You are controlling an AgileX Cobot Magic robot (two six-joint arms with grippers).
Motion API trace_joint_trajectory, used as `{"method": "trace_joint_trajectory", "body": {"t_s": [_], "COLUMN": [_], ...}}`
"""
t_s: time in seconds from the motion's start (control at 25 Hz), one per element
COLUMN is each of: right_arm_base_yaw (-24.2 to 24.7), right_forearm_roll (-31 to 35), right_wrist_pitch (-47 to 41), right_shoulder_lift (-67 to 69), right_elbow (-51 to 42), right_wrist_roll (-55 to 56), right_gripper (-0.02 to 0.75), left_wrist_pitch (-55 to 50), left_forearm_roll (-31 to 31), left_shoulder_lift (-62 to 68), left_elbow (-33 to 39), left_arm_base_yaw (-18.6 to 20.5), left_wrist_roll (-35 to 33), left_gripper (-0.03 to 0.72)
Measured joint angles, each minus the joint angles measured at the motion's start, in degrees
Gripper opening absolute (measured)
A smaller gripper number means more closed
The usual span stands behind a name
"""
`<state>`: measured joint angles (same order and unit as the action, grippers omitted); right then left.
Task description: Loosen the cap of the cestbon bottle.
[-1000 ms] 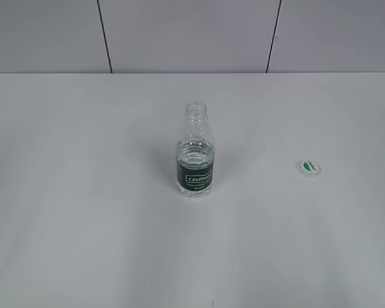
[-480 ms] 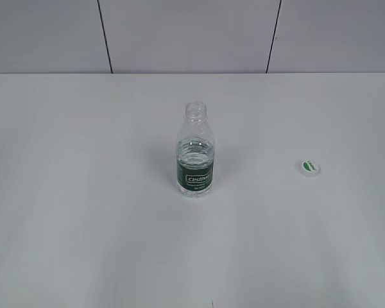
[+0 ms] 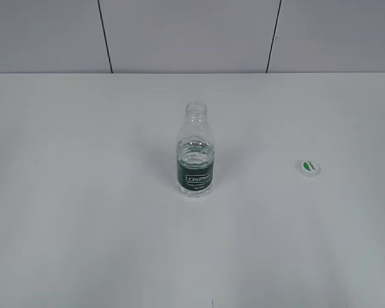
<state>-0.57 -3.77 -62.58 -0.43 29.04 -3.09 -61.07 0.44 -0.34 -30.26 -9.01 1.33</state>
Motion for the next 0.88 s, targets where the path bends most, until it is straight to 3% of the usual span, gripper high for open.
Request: {"method": "trace_joint_trajectory", "body": {"t_s": [0.44, 0.72, 0.88], "right_arm_base_yaw": [0.0, 0.0, 0.0], "right_forearm_roll": [-0.06, -0.06, -0.06], "right_wrist_pitch": [0.0, 0.03, 0.03], "right_shoulder_lift": [0.0, 0.0, 0.0], "right_elbow": [0.0, 0.0, 0.0], "right_wrist_roll": [0.0, 0.0, 0.0], "right_gripper": [0.373, 0.373, 0.373], "left_wrist_pitch": [0.0, 0.0, 0.0], "left_forearm_roll": [0.0, -0.44, -0.44], "left_shoulder_lift": [0.0, 0.0, 0.0], "left_elbow": [0.0, 0.0, 0.0], "left_arm_base_yaw": [0.28, 8.71, 10.68], "left_wrist_roll": [0.0, 0.0, 0.0], "left_gripper": [0.498, 0.489, 0.473]}}
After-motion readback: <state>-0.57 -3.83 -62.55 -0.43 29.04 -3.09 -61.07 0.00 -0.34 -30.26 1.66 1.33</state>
